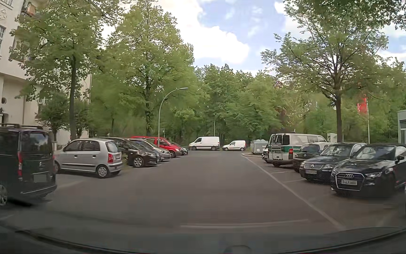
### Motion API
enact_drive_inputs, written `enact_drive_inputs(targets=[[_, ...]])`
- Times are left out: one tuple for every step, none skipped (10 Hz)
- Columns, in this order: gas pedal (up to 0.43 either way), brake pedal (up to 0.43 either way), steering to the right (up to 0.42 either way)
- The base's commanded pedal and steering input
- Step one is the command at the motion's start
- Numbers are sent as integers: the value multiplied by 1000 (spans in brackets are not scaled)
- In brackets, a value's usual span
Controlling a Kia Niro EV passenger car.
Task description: Follow the waypoints while adhering to traffic rules and regulations
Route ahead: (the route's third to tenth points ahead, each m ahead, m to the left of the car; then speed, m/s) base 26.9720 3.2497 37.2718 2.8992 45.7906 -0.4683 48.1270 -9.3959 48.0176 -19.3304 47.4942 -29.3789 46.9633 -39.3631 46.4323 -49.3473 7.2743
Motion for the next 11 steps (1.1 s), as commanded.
enact_drive_inputs(targets=[[531,18,7],[520,18,7],[520,18,9],[520,18,10],[520,18,13],[512,18,18],[500,18,23],[500,18,22],[488,18,14],[480,18,14],[441,18,14]])
